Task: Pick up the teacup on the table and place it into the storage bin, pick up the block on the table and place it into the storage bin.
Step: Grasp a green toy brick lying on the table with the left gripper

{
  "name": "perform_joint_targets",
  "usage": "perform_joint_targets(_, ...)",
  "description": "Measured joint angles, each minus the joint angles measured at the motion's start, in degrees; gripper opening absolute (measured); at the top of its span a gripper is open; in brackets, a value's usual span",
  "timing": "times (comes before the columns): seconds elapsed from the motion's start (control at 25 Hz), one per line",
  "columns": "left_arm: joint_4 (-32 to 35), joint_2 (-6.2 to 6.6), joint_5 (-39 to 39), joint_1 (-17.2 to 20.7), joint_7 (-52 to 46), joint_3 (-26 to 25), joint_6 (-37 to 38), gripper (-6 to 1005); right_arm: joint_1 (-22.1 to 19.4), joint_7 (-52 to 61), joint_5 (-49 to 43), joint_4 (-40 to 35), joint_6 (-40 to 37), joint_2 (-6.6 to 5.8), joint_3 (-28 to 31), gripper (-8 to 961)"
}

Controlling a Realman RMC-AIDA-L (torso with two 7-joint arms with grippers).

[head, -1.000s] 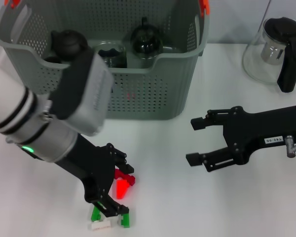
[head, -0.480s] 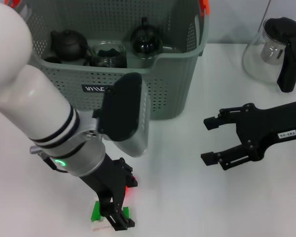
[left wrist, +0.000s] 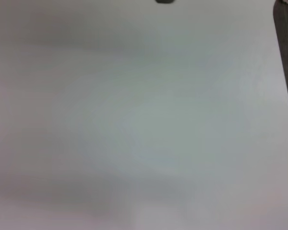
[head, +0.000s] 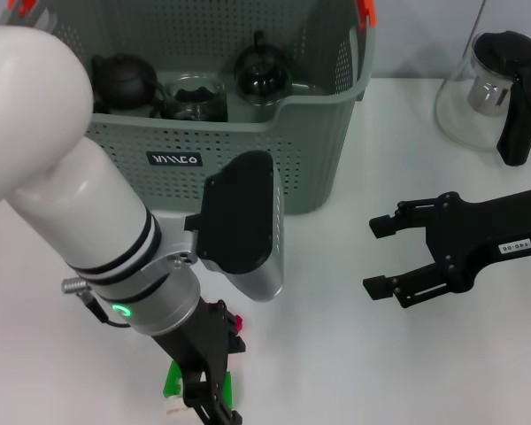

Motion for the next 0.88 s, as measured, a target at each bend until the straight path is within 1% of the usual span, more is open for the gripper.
perform_joint_targets(0.16,-0.69,-0.14,0.86,0.20,-2.22,1.85,-1.99,862,0.03,-0.02,-0.01,0.07,0.35,0.29,0.06,941)
perform_joint_targets(0.36,-1.03,-0.16,2.05,0.66,-4.13,2.83,-3.30,861,0.11,-0.07,-0.01,0.10,0.94,0.50,0.11,941)
perform_joint_targets(0.72,-1.02,-0.25,4.08,1.19,-6.79,7.45,-4.34,861,0.31,-0.35,0.00,0.42,1.11,0.56,0.10,940)
perform_joint_targets(0.88,-1.50,-0.24,4.93,1.19,-7.32,8.26,-5.29,860,0.32,-1.03,0.00,1.09,1.16,0.56,0.61,940)
